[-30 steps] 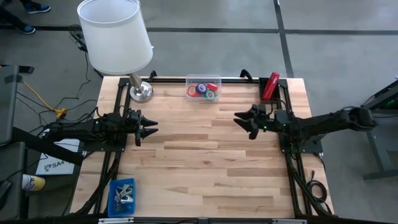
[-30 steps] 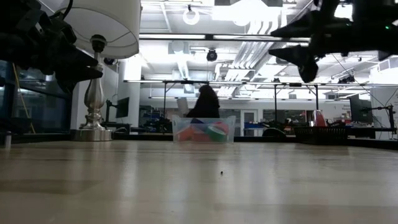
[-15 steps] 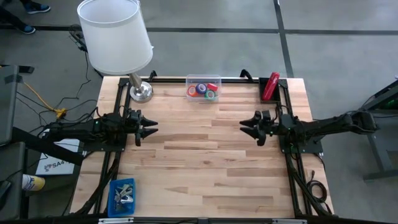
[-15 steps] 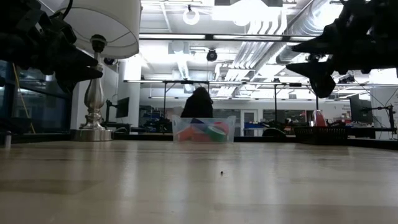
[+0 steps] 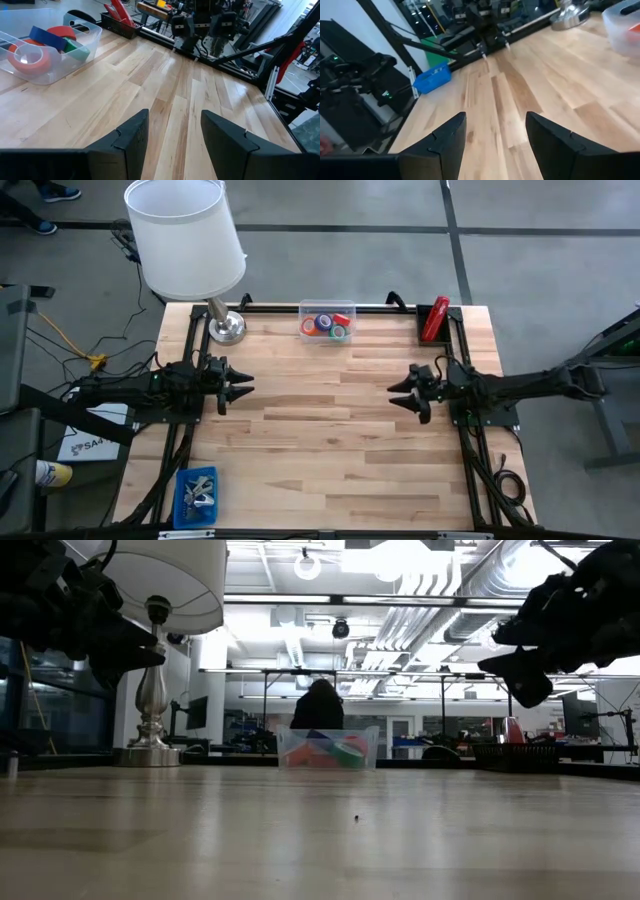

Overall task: Pick and place Stapler, Stapler remover, tape
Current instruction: Return to Home Position

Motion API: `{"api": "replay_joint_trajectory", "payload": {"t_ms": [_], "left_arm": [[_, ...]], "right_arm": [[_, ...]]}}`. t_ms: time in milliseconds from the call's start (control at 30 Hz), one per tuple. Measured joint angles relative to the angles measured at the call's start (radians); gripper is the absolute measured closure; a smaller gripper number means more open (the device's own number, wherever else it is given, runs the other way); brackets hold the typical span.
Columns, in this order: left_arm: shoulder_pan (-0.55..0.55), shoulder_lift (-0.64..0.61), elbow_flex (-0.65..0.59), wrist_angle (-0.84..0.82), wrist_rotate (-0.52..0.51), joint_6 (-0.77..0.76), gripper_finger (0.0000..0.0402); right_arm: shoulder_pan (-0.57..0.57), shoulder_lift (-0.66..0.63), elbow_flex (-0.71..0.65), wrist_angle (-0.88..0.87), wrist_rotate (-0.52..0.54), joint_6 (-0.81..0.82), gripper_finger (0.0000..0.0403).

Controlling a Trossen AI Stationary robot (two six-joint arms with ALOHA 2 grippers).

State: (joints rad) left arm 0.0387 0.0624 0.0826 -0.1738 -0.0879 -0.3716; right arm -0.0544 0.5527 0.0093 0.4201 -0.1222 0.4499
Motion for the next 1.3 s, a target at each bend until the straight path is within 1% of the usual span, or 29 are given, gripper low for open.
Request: {"api": "replay_joint_trajectory", "payload": {"t_ms": [100, 233, 433, 567, 633, 733, 867, 933, 1133, 1300], "left_arm": [[0.0, 0.0, 0.0, 0.0, 0.0, 0.0, 0.0224], [0.0, 0.0, 0.0, 0.0, 0.0, 0.0, 0.0224], [0.0, 0.0, 0.0, 0.0, 0.0, 0.0, 0.0224], [0.0, 0.0, 0.0, 0.0, 0.0, 0.0, 0.0224], [0.0, 0.0, 0.0, 0.0, 0.0, 0.0, 0.0224], [0.0, 0.0, 0.0, 0.0, 0.0, 0.0, 0.0224], [0.0, 0.0, 0.0, 0.0, 0.0, 0.0, 0.0224], [0.0, 0.0, 0.0, 0.0, 0.0, 0.0, 0.0224], [0.0, 0.0, 0.0, 0.0, -0.001, 0.0, 0.0224], [0.0, 0.0, 0.0, 0.0, -0.001, 0.0, 0.0224]], "right_arm": [[0.0, -0.07, 0.0, -0.072, 0.026, -0.013, 0.0206], [0.0, -0.175, 0.0, -0.219, 0.034, -0.008, 0.0206], [0.0, -0.35, 0.0, -0.383, 0.064, -0.023, 0.0206], [0.0, -0.423, 0.002, -0.401, 0.091, -0.072, 0.0206], [0.0, -0.438, 0.003, -0.406, 0.116, -0.089, 0.0205], [0.0, -0.44, 0.003, -0.408, 0.124, -0.087, 0.0206], [0.0, -0.439, 0.003, -0.407, 0.123, -0.014, 0.0206], [0.0, -0.439, 0.003, -0.401, 0.12, -0.001, 0.0205], [0.0, -0.439, 0.003, -0.397, 0.12, -0.047, 0.0205], [0.0, -0.439, 0.003, -0.396, 0.12, -0.042, 0.0205]]}}
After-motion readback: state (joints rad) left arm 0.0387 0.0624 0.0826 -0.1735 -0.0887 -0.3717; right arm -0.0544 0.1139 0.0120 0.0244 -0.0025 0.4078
